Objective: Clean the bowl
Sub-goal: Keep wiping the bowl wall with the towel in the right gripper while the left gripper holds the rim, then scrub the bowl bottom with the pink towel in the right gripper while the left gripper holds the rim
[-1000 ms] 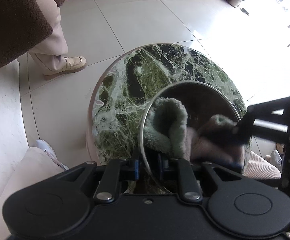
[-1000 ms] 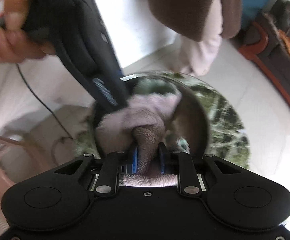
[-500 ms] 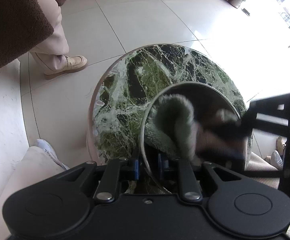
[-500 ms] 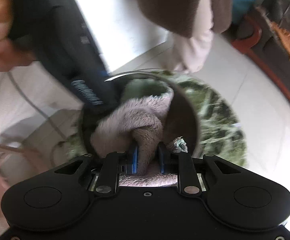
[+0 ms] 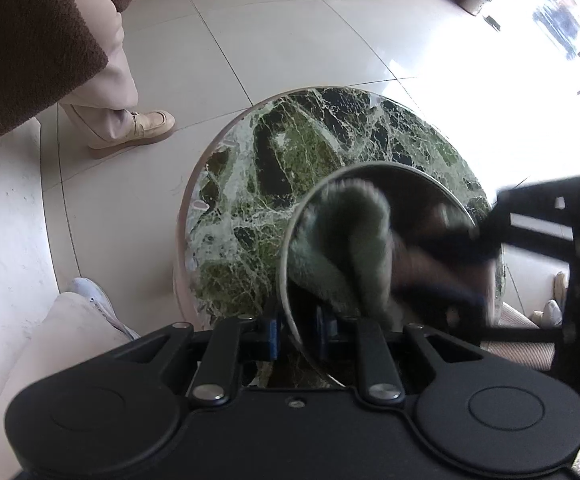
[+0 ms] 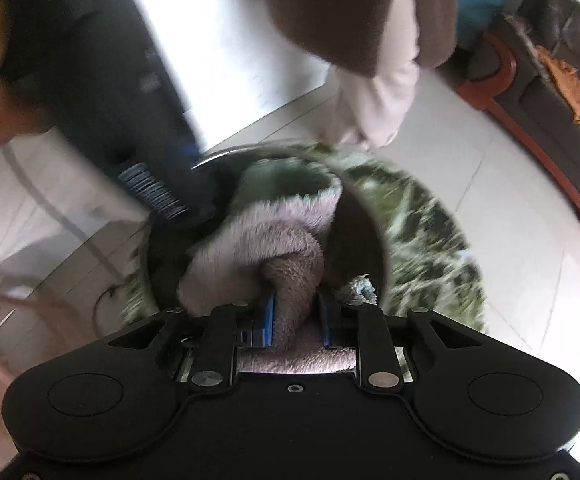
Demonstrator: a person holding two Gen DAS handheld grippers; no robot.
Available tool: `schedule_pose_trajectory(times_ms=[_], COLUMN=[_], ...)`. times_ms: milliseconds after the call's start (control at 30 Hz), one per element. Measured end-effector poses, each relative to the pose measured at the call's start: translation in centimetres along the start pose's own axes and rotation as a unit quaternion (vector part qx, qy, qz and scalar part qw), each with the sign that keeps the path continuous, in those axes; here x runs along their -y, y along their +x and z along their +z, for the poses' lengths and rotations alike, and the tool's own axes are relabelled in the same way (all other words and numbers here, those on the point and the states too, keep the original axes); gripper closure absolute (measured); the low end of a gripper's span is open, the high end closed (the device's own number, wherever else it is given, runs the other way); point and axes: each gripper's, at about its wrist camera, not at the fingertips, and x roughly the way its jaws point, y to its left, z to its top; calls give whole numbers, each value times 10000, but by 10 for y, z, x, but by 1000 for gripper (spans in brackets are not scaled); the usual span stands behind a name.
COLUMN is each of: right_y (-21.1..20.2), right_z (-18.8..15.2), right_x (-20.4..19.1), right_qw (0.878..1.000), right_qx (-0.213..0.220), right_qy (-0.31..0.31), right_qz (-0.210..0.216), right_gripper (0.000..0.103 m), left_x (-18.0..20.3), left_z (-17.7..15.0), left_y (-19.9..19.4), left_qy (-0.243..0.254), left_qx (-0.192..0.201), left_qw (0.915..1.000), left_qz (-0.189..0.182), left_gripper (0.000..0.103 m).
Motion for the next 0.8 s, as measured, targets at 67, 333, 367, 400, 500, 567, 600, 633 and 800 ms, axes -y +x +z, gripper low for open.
schedule_pose_trajectory(times_ms=[67,333,367,400,500,567,600,633,800], right_y=[0,11,8,5,2,4,7,10,22], right_z=[2,15,11,7,1,3,6,10,19], right_x=[-4,9,10,8,0,-4,-5,-5,4], right_qw=[9998,9990,9991,9993,9999,10000,9999,9999,9989], right_qx=[46,208,167,95,-38,-5,43,102,244], right_qy=[35,2,11,-5,-87,-87,-80,-75,-66], right_qz=[185,-385,-399,-368,-131,29,74,83,-382], right_gripper=[82,79,79,79,77,77,77,77,77], left_x=[0,1,1,1,-1,-1,0,0,1], left_z=[0,-1,-1,0,1,1,1,0,-1], left_y=[0,0,0,0,1,1,1,1,0], left_qy=[23,34,21,7,-10,8,16,25,45], left_qx=[0,-20,-15,-11,-10,-11,-12,-13,-23], left_qw=[10000,10000,10000,10000,10000,10000,10000,10000,10000], left_qz=[14,29,26,24,-1,15,24,34,70], left_gripper=[87,87,87,87,87,87,87,87,86])
